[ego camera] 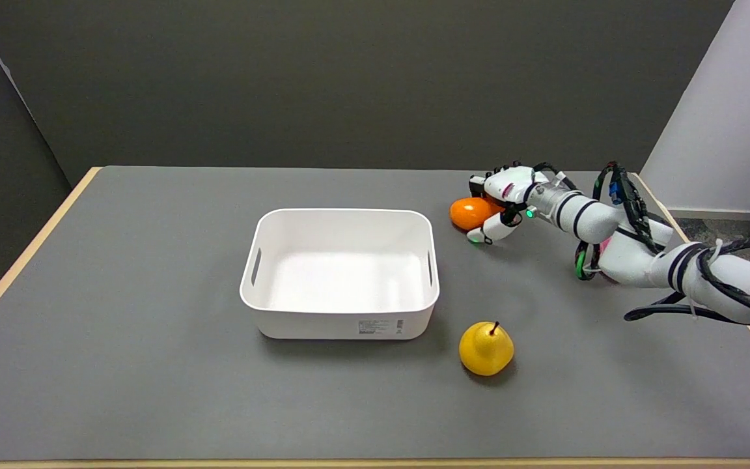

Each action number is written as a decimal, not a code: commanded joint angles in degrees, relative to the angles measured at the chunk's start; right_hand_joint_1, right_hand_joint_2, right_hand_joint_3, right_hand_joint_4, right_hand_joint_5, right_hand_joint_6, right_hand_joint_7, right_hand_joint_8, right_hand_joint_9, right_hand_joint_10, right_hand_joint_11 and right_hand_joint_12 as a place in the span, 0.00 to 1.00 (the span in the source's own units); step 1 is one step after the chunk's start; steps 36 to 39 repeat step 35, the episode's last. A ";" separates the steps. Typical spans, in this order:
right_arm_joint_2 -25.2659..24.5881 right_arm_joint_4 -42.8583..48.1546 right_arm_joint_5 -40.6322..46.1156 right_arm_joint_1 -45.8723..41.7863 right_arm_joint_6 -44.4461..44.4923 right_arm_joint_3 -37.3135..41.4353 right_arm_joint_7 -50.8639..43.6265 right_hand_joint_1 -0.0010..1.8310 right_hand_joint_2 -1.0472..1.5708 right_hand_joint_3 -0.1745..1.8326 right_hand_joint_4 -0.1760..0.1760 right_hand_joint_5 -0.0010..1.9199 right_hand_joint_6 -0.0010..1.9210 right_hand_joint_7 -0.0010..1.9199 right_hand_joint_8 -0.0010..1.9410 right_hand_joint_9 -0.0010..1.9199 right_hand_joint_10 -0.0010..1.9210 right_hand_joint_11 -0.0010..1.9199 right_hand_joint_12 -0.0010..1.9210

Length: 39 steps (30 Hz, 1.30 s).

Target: Pick up mango.

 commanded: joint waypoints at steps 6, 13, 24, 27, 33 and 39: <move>-1.71 5.02 0.06 -4.36 3.18 11.66 -6.87 0.45 0.87 0.25 0.65 0.27 0.90 0.36 0.73 0.38 0.64 0.11 0.95; -1.88 18.82 0.40 -14.90 10.62 34.84 -14.17 0.48 0.86 0.24 0.54 0.30 0.86 0.39 0.78 0.40 0.66 0.14 1.00; -1.39 33.87 26.22 -29.96 26.91 44.72 -21.70 0.49 0.83 0.28 0.72 0.34 0.81 0.44 0.78 0.42 0.69 0.23 1.00; -1.32 36.27 27.22 -31.54 29.72 40.38 -19.33 0.49 0.82 0.28 0.80 0.35 0.80 0.45 0.80 0.44 0.69 0.25 1.00; -2.96 38.57 27.38 -27.85 29.26 29.55 -8.95 0.64 0.82 0.28 0.00 0.34 0.78 0.37 0.80 0.42 0.72 0.26 1.00; -4.27 39.08 27.94 -25.99 27.58 25.51 -8.40 0.64 0.82 0.28 0.00 0.34 0.78 0.37 0.80 0.42 0.72 0.26 1.00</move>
